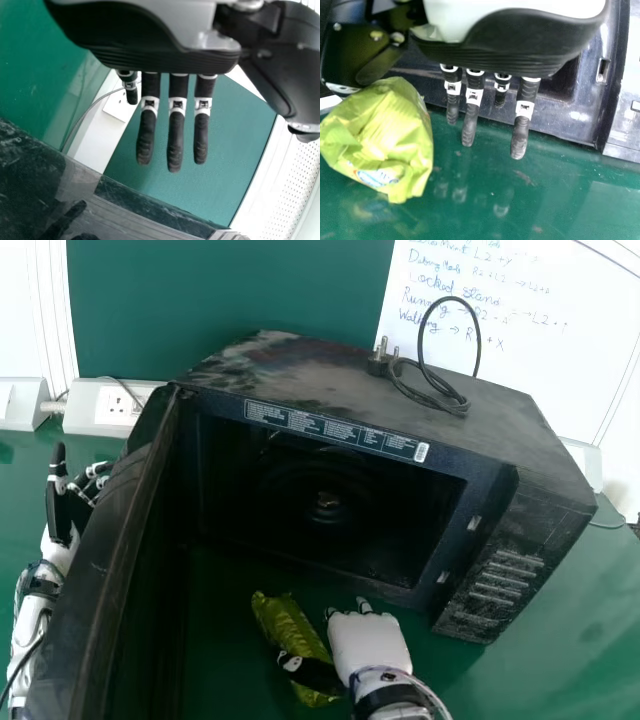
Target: Put biscuit inside oven
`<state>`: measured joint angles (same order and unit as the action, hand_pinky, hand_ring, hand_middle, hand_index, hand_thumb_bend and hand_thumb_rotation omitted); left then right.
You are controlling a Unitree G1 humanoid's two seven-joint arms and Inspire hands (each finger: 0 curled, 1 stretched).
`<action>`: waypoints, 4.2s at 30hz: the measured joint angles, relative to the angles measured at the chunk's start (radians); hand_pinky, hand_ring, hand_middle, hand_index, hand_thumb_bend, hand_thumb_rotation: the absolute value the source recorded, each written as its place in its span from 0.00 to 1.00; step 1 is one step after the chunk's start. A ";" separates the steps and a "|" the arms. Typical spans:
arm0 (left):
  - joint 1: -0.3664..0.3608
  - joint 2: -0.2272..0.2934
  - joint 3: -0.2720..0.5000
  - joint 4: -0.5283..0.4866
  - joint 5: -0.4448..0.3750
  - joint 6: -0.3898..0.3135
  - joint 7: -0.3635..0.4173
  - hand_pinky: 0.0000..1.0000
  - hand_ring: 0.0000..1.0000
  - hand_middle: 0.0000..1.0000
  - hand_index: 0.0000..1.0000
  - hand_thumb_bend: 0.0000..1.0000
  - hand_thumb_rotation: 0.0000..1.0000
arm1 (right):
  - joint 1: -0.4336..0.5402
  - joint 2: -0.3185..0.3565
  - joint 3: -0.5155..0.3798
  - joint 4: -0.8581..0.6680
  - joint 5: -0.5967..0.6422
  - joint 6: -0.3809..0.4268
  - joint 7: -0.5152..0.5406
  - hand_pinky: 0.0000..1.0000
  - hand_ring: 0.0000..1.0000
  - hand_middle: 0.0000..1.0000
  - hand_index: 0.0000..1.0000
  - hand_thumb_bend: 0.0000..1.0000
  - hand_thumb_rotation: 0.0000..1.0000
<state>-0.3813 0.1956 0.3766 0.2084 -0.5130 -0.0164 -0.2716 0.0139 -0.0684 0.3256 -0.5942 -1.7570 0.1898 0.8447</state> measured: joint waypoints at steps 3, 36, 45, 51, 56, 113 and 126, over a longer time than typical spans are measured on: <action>0.000 0.000 -0.002 -0.005 0.000 0.000 0.000 0.24 0.30 0.39 0.49 0.52 0.08 | -0.006 0.002 0.011 0.008 -0.018 0.001 0.003 0.43 0.58 0.71 0.85 0.89 0.65; 0.000 -0.009 -0.009 -0.018 0.002 0.009 0.006 0.24 0.30 0.39 0.49 0.52 0.08 | -0.248 -0.032 0.028 0.056 -0.006 -0.065 0.348 0.32 0.39 0.49 0.69 0.58 0.05; 0.000 -0.009 -0.009 -0.019 0.002 0.015 0.006 0.24 0.30 0.39 0.49 0.52 0.08 | -0.248 -0.052 0.068 0.053 -0.021 -0.080 0.344 0.18 0.25 0.47 0.70 0.56 0.00; 0.000 -0.009 -0.010 -0.018 0.004 0.014 0.005 0.24 0.30 0.39 0.49 0.52 0.08 | -0.230 -0.052 0.070 0.050 -0.001 -0.079 0.314 0.17 0.24 0.47 0.72 0.56 0.00; 0.000 -0.009 -0.010 -0.018 0.011 0.014 0.005 0.24 0.30 0.39 0.49 0.52 0.08 | -0.219 -0.052 0.066 0.038 0.019 -0.076 0.311 0.17 0.25 0.47 0.71 0.55 0.00; -0.002 -0.010 -0.007 -0.007 0.020 0.012 -0.011 0.24 0.30 0.39 0.49 0.52 0.08 | -0.345 -0.076 -0.184 -0.153 0.254 -0.069 0.354 0.07 0.16 0.47 0.49 0.52 0.00; -0.001 -0.009 -0.004 -0.008 0.020 0.011 -0.016 0.24 0.30 0.39 0.49 0.52 0.08 | -0.505 -0.127 -0.221 0.056 0.275 -0.026 0.208 0.07 0.16 0.47 0.49 0.53 0.00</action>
<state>-0.3827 0.1868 0.3723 0.2003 -0.4926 -0.0057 -0.2874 -0.4908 -0.1958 0.1048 -0.5378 -1.4823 0.1635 1.0524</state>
